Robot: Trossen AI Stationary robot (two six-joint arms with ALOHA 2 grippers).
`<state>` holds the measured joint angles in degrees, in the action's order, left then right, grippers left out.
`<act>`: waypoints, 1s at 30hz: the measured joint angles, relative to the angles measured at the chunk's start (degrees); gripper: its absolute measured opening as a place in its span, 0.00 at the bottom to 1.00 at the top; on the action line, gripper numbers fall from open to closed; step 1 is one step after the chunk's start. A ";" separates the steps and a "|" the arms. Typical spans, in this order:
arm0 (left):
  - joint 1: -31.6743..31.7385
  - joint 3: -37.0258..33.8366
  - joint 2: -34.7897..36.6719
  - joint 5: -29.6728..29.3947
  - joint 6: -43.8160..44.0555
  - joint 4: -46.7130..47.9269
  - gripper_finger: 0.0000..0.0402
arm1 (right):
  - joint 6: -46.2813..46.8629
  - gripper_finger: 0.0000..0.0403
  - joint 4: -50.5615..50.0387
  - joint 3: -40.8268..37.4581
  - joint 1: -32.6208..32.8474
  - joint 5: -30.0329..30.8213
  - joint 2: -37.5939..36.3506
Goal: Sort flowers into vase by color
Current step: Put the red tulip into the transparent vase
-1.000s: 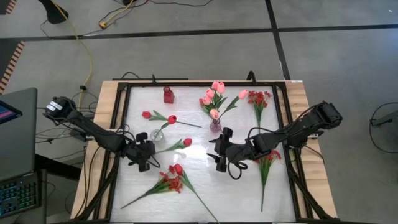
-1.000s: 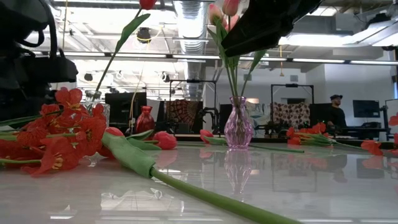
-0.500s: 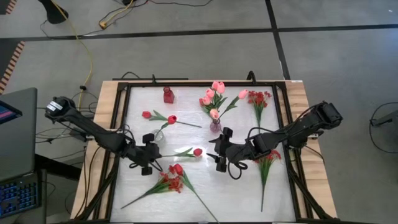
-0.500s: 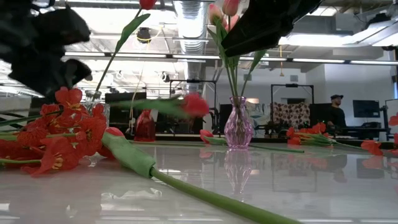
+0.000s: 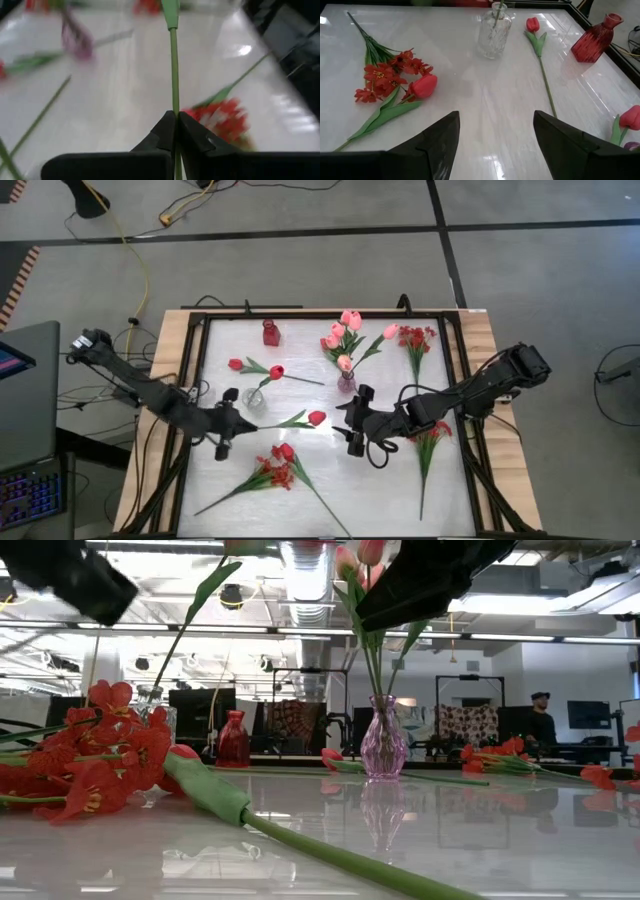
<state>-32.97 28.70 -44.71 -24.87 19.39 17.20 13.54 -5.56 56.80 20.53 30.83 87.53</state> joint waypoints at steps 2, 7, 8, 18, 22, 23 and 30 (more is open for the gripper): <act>-1.39 -1.06 3.19 -0.41 -2.13 -3.65 0.00 | -0.01 0.70 0.01 0.00 0.00 0.00 0.00; -3.79 -4.16 9.89 -1.93 -9.52 -14.21 0.00 | -0.01 0.70 0.04 0.00 0.00 0.00 0.00; -3.90 -4.64 10.78 -2.49 -10.63 -16.13 0.00 | 0.00 0.70 0.22 0.00 0.00 0.00 0.00; -2.45 -12.86 10.40 -2.49 -15.52 -39.32 0.00 | -12.32 0.70 29.04 0.04 1.12 -3.53 4.97; -2.49 -13.19 5.86 1.37 -16.80 -47.57 0.00 | -16.27 0.70 46.36 0.04 1.60 -5.72 10.25; -2.49 -13.17 4.32 2.25 -17.70 -49.82 0.00 | -17.11 0.70 49.99 0.04 1.54 -6.81 11.44; -2.31 -13.17 -8.40 3.08 -21.84 -62.16 0.00 | -18.12 0.70 59.40 3.34 0.74 -12.79 16.81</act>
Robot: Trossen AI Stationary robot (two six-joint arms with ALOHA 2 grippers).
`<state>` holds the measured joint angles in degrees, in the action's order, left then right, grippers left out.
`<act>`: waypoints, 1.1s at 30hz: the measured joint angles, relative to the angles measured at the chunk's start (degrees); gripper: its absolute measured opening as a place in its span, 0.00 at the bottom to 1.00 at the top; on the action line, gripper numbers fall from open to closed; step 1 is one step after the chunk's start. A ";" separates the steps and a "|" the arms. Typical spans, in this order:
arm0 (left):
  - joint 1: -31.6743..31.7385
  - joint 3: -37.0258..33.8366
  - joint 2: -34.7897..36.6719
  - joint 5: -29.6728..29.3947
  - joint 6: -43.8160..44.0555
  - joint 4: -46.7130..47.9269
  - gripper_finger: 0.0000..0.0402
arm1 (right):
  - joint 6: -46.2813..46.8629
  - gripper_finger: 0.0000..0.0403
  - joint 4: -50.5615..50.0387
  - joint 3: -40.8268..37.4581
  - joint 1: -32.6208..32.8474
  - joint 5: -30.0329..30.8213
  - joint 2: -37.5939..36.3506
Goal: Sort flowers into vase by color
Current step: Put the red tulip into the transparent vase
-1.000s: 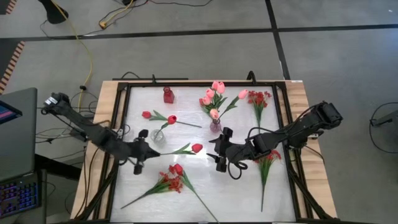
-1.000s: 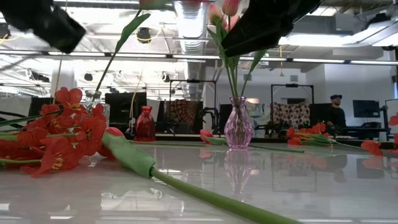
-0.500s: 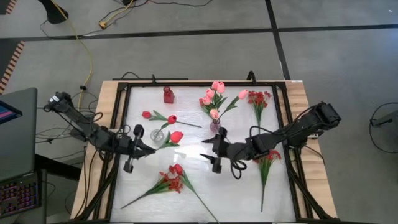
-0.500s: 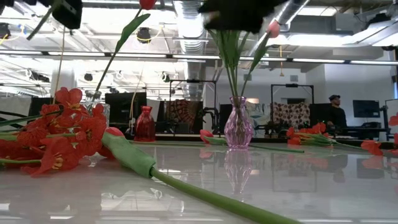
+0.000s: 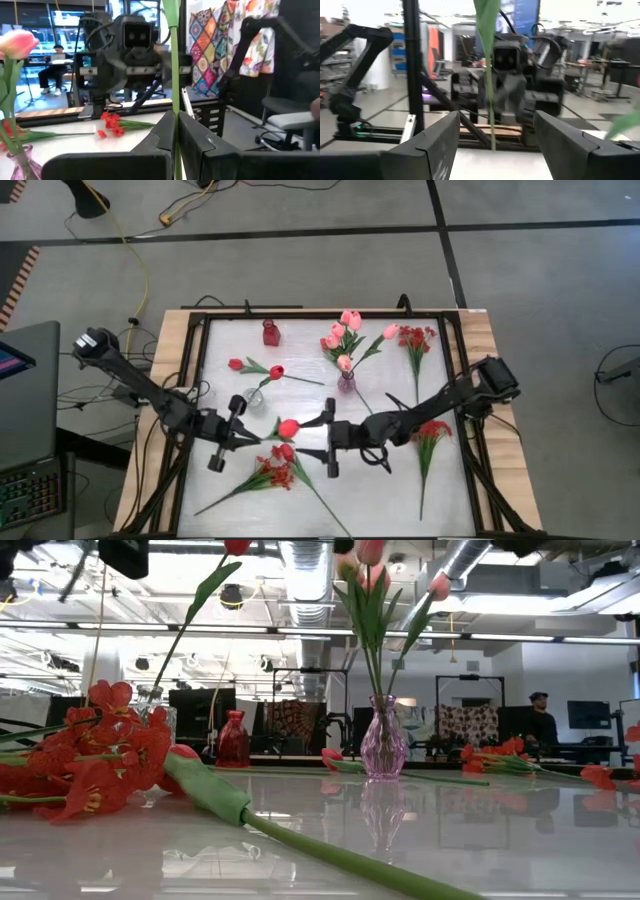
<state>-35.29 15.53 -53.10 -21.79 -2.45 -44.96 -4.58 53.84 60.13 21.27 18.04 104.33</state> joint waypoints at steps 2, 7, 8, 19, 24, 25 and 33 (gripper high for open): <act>0.48 0.00 -3.98 0.04 -0.80 -4.08 0.00 | -0.01 0.70 -0.21 1.11 -0.11 -1.18 0.65; 2.62 0.15 -11.94 0.08 -2.48 -15.55 0.00 | -1.61 0.70 -0.91 3.11 -0.17 -4.23 1.14; 3.12 0.21 -13.23 0.19 -2.48 -17.36 0.00 | -1.63 0.70 -1.24 3.22 -0.39 -4.28 1.12; 6.81 10.42 -26.37 2.78 -6.00 -15.02 0.00 | -3.01 0.70 -2.02 3.56 -0.53 -4.39 1.14; 7.57 11.47 -27.44 3.55 -6.16 -14.50 0.00 | -3.63 0.66 -3.53 3.55 -0.26 -4.37 1.11; 7.60 11.47 -27.22 3.57 -6.15 -14.23 0.00 | -3.63 0.64 -3.97 3.57 -0.26 -4.33 1.11; 7.65 11.49 -25.37 3.35 -6.33 -11.45 0.00 | -4.09 0.37 -5.29 3.57 -0.43 -3.95 1.11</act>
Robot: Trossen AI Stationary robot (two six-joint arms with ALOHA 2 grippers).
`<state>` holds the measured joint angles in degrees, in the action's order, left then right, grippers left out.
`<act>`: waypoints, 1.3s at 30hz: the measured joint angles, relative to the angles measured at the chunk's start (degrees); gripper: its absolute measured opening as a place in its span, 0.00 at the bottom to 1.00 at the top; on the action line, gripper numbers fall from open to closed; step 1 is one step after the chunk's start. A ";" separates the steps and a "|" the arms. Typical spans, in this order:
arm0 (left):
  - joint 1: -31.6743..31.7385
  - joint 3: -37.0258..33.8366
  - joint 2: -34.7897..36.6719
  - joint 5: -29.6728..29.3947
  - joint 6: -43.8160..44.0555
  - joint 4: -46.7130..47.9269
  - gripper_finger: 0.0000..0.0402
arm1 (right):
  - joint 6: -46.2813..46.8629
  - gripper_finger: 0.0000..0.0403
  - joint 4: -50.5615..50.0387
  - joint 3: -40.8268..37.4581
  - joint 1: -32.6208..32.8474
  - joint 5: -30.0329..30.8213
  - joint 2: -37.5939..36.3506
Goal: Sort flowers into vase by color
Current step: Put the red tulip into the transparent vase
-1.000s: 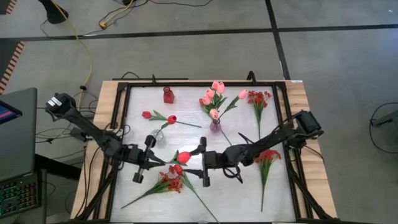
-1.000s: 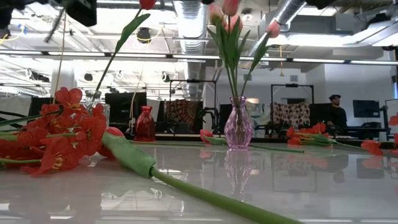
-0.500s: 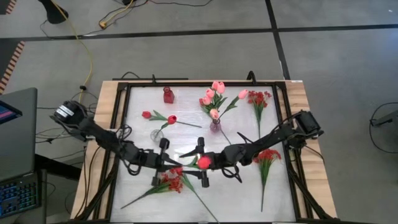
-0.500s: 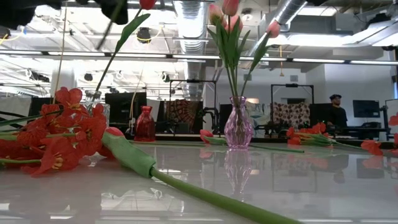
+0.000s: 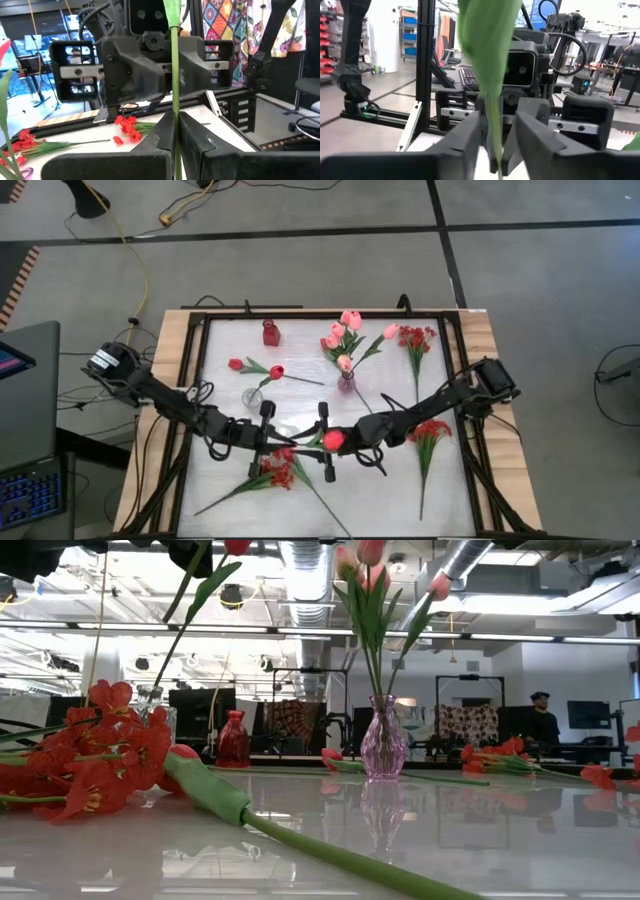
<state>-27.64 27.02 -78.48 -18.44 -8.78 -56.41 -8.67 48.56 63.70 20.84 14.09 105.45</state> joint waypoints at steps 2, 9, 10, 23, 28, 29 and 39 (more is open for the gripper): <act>0.00 -0.01 0.01 0.00 0.02 0.34 0.00 | -1.23 0.28 -0.02 0.00 0.00 0.08 0.00; 0.00 -0.01 0.04 0.02 0.24 0.60 0.00 | -2.57 0.06 -0.48 0.00 0.00 0.15 0.00; 0.00 -0.01 0.04 0.04 0.50 0.68 0.00 | -2.54 0.06 -0.62 0.00 0.00 0.15 0.00; 3.09 1.32 0.07 -1.13 8.34 11.21 0.26 | 6.75 0.06 -7.67 -0.02 -2.30 -0.18 -0.02; 5.65 5.58 0.07 2.83 10.87 22.59 0.31 | 9.73 0.07 -10.73 -0.02 -3.65 -0.71 -0.02; 5.99 6.54 0.07 3.67 10.97 24.65 0.31 | 9.75 0.07 -11.12 -0.01 -3.69 -0.82 -0.02; 6.69 12.42 1.29 5.66 10.18 40.45 0.31 | 9.73 0.07 -13.49 -0.02 -3.69 -0.96 -0.04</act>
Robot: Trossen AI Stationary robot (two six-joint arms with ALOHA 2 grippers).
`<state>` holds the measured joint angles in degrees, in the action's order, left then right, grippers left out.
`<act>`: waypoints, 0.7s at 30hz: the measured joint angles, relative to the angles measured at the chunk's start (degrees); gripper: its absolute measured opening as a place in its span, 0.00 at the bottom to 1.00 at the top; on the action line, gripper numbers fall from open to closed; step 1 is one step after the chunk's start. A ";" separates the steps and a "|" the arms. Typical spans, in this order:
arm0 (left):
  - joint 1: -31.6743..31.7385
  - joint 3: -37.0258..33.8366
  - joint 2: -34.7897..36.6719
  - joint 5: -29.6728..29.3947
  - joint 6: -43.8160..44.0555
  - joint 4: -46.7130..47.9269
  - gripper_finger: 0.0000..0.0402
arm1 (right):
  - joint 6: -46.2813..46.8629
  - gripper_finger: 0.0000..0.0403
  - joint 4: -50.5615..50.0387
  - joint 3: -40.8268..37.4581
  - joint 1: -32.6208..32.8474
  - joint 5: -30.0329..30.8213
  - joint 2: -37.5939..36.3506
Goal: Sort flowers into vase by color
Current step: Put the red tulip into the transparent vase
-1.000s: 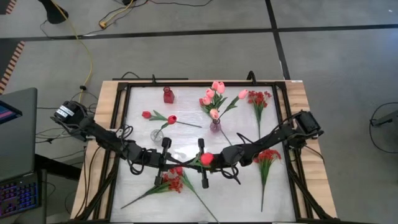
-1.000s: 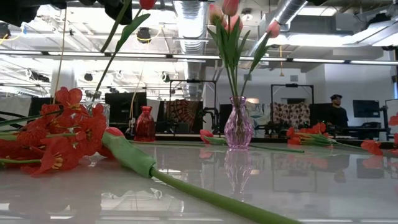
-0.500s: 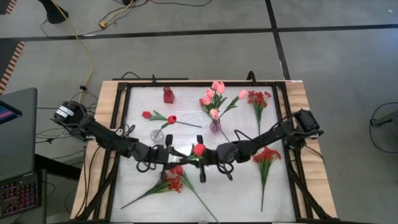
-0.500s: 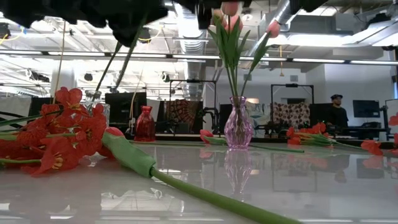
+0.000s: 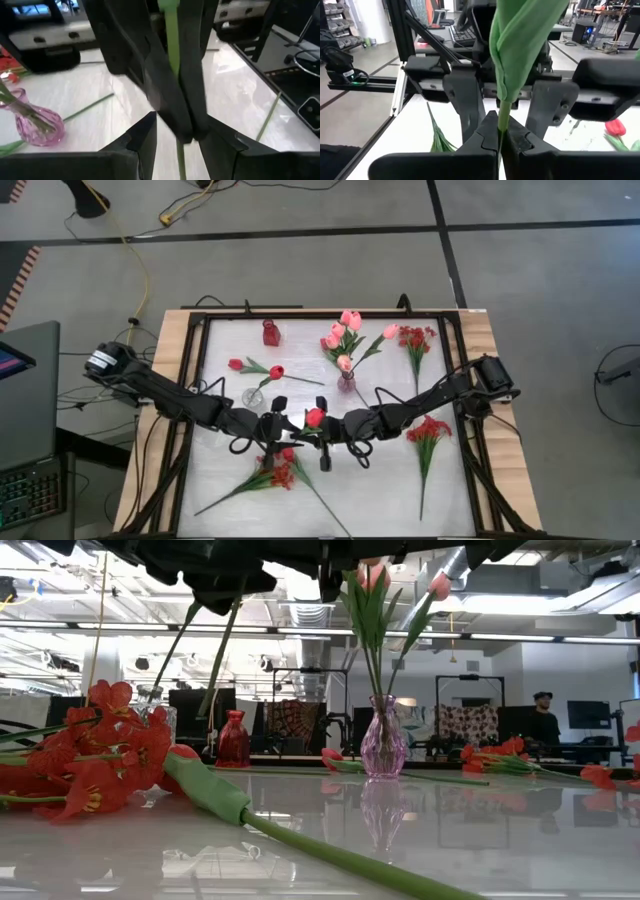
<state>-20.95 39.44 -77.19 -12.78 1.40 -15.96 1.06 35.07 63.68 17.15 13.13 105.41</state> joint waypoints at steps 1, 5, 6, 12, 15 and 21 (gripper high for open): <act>0.00 -0.02 0.21 0.00 -0.01 -0.14 0.31 | 0.00 0.07 -0.19 0.00 0.00 -0.02 0.00; 0.00 -0.33 1.63 -1.02 0.65 1.11 0.31 | 0.00 0.07 -0.63 0.00 0.01 -0.02 0.00; 0.00 -0.33 1.87 -1.09 0.81 1.67 0.31 | 0.00 0.07 -0.66 0.00 0.08 -0.02 0.00; -0.02 -0.33 1.90 -0.96 1.35 1.67 0.31 | -0.23 0.07 -0.30 0.00 0.09 0.00 -0.57; -0.02 -0.33 1.90 -0.98 1.39 1.67 0.31 | -1.34 0.07 0.68 0.00 0.09 0.02 -0.57; -0.07 -0.33 1.90 -1.01 1.37 1.73 0.20 | -1.12 0.07 0.28 0.00 0.09 0.07 -0.57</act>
<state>-21.02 39.11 -75.29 -13.78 2.77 -14.23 -0.05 35.34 63.68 17.23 13.19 104.84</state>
